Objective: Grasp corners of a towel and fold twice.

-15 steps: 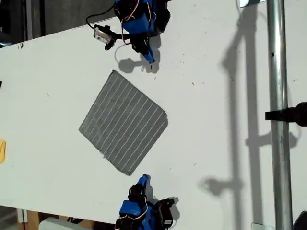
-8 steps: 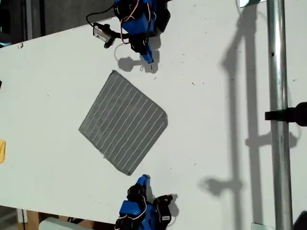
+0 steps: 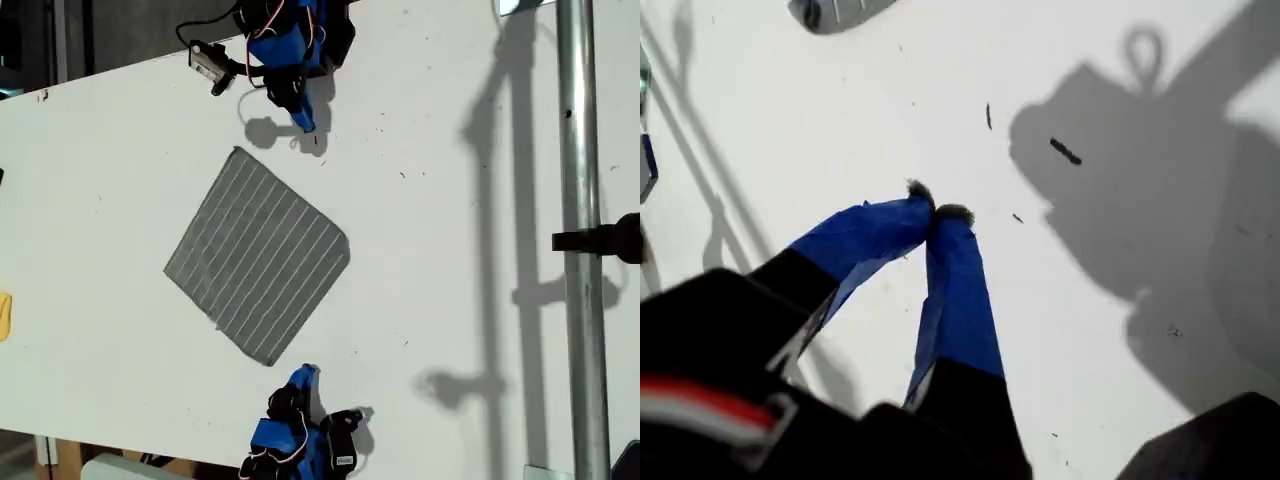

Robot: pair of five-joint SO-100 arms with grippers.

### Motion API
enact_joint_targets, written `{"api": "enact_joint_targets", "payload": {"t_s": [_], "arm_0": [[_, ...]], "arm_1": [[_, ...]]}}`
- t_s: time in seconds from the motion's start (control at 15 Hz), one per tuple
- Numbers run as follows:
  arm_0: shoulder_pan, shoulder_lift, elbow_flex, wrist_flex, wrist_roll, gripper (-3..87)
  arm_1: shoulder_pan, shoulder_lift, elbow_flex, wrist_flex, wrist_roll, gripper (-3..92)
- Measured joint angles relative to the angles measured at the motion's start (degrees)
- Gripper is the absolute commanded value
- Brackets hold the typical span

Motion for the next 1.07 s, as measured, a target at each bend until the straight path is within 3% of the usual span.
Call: {"api": "enact_joint_targets", "payload": {"t_s": [0.47,1.07], "arm_0": [[1.58,-24.26,-17.4,-6.5,0.18,-2.7],[7.73,-57.74,-42.01,-9.23,0.53,-2.7]], "arm_1": [[7.73,-19.25,-17.84,0.35,-10.99,-0.3],[36.83,-62.93,-58.89,8.26,-45.44,-0.3]]}}
